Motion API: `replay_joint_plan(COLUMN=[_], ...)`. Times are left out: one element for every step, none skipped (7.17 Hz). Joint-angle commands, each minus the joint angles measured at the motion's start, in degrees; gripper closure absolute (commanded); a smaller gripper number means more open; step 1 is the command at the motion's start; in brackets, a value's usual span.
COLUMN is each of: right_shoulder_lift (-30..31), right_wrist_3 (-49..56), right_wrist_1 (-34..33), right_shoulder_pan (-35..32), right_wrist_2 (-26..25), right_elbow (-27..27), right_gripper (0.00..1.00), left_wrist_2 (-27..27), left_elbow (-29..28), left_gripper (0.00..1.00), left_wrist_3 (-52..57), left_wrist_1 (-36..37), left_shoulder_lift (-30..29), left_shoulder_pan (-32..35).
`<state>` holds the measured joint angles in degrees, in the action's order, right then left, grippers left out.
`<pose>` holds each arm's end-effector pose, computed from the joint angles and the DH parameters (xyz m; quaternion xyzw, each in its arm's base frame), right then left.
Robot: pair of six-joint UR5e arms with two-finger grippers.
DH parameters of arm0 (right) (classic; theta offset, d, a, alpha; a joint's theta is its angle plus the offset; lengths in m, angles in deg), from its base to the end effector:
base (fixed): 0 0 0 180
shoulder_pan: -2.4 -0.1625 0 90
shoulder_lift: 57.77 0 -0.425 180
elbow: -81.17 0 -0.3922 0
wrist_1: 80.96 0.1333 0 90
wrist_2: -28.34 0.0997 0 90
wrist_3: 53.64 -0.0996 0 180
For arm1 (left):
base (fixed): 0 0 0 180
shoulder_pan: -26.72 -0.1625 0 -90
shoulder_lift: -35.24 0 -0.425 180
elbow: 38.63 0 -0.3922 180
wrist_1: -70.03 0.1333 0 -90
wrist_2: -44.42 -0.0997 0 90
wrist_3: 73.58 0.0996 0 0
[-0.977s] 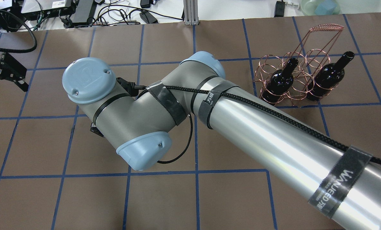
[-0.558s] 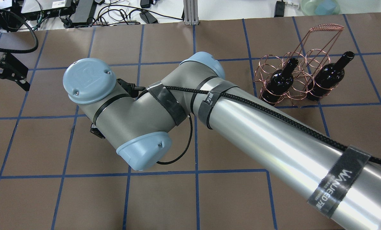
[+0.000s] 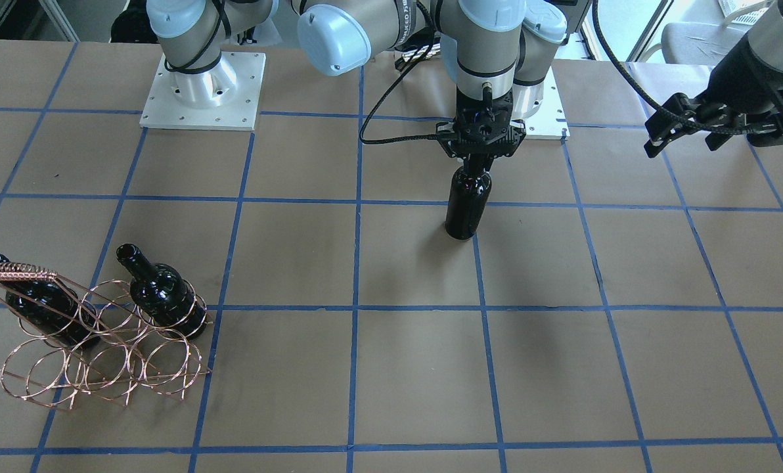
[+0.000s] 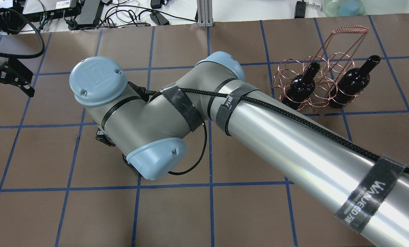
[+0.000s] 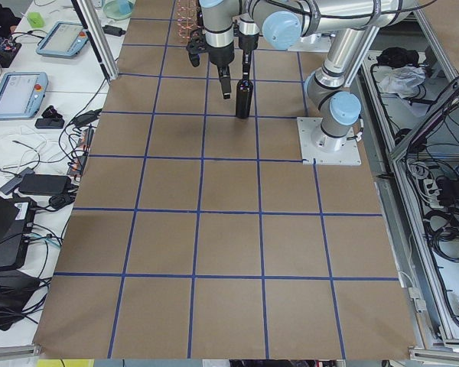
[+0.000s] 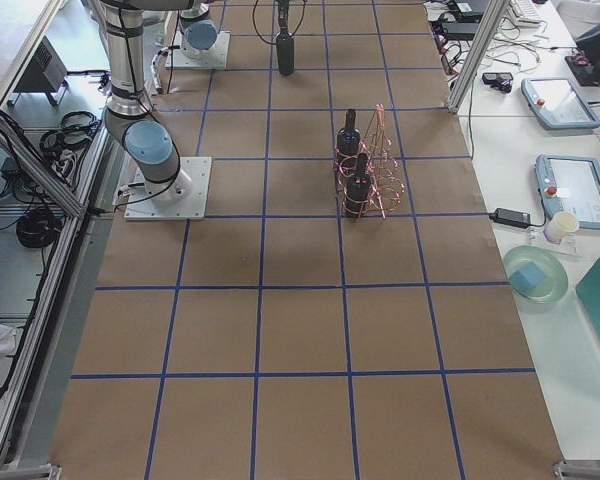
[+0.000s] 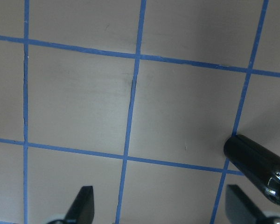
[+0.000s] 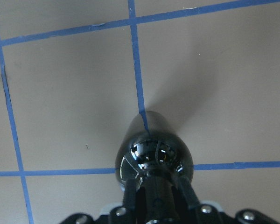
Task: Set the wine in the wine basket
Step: 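Lift the bottle with the right gripper and carry it to the copper rack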
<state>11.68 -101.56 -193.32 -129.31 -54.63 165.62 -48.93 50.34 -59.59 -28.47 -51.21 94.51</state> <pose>0.5342 -0.3806 0.3737 0.0500 0.9948 -0.0023 0.0886 0.0548 -0.4716 0.5120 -0.0706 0.9965 0.0416 0.0171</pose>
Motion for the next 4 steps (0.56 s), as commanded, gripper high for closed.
replay_joint_plan(right_shoulder_lift=[2.5,3.1,5.2,9.3], right_wrist_3=[0.5,0.8,3.0,5.7], right_wrist_1=[3.5,4.2,7.4,12.7], right_shoulder_pan=[1.6,2.7,5.6,9.8], right_wrist_2=[0.3,0.3,0.3,0.3], right_elbow=[-0.3,-0.3,-0.3,-0.4], right_gripper=[1.0,1.0,1.0,1.0], left_wrist_2=[0.1,0.0,0.1,0.4], left_elbow=[0.0,0.0,-0.1,-0.1], left_gripper=[0.0,0.0,0.0,0.0], left_wrist_3=[0.6,0.5,0.4,-0.4], left_wrist_1=[0.4,0.3,0.4,0.7], left_shoulder_lift=[0.1,0.1,0.0,0.0], left_shoulder_pan=[0.1,0.2,0.9,3.6])
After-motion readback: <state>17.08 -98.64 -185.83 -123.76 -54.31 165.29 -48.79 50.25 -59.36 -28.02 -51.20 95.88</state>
